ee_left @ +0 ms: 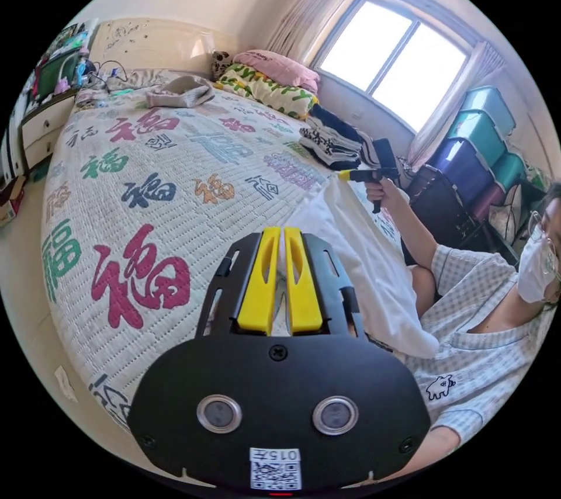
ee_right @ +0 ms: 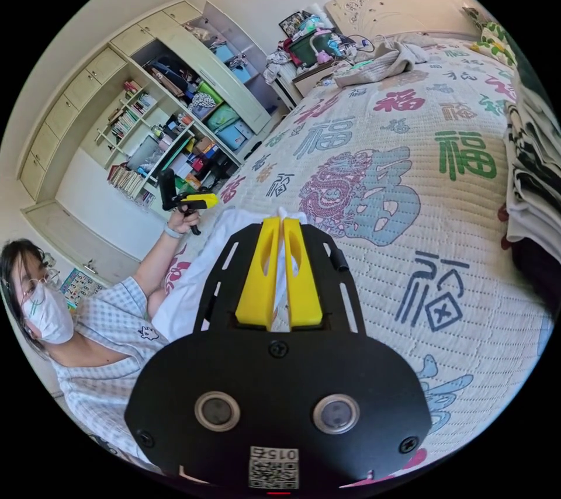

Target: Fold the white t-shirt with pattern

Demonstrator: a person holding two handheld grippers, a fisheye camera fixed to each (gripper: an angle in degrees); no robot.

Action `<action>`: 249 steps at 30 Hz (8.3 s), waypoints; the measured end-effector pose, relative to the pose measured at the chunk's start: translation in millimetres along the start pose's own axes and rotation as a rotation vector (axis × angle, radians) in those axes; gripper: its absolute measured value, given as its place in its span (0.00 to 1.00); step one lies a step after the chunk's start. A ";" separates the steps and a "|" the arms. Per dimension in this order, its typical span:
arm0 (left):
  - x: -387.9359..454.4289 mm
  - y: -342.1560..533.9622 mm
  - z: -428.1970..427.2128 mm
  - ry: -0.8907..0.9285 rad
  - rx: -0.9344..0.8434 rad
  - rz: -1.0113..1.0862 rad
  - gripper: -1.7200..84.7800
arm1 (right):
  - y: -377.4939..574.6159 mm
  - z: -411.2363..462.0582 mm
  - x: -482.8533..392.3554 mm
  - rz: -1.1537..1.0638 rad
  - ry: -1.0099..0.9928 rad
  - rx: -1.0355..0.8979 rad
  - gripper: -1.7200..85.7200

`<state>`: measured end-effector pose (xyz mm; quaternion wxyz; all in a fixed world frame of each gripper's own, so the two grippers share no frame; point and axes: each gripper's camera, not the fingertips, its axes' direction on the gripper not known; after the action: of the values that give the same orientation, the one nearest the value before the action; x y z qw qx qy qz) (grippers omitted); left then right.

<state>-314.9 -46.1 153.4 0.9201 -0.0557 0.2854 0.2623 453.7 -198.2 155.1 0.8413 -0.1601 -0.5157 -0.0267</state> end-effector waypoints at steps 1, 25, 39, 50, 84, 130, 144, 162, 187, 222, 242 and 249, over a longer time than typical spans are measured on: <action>-0.3 -1.2 -10.2 0.032 0.048 0.020 0.10 | 3.0 0.2 -1.0 -0.004 0.024 -0.008 0.02; -44.5 0.6 -32.5 0.161 -0.046 -0.061 0.01 | -6.3 78.1 7.4 0.098 0.106 -0.172 0.01; 108.4 41.8 -66.4 -0.039 -0.164 0.039 0.12 | 126.3 38.6 -93.7 -0.114 0.146 -0.247 0.10; 287.4 138.4 12.5 -0.123 -0.370 0.267 0.11 | 223.0 62.0 -146.5 -0.170 0.240 -0.340 0.05; 363.7 192.8 0.4 -0.333 -0.271 0.287 0.01 | 267.8 58.2 -156.1 -0.186 0.293 -0.306 0.02; -36.5 23.9 -28.1 0.201 0.015 -0.299 0.04 | 36.9 29.7 43.8 0.025 -0.219 -0.046 0.04; 120.3 42.0 -55.7 0.028 0.030 0.196 0.03 | 136.8 -25.6 -60.1 -0.263 -0.157 0.011 0.04; 324.7 219.7 6.1 -0.117 -0.336 0.480 0.06 | 347.1 75.8 -187.8 -0.422 0.110 -0.331 0.06; 388.9 275.3 47.2 -0.331 -0.411 0.475 0.02 | 417.4 177.4 -310.5 -0.461 0.453 -0.440 0.01; 194.6 235.1 -94.0 0.083 0.163 -0.204 0.12 | 217.8 41.8 -513.3 -0.242 0.573 -0.236 0.12; 101.2 172.6 -59.4 0.167 -0.046 -0.390 0.22 | 296.2 -4.5 -174.4 0.093 -0.064 -0.306 0.18; 75.2 139.7 -35.4 0.243 -0.094 -0.392 0.23 | 273.9 -38.4 -115.3 0.122 -0.230 -0.302 0.17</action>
<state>-351.8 98.5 88.9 0.9087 -0.1839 0.3654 0.0829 490.4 36.1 -28.2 0.7432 -0.3175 -0.5879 -0.0342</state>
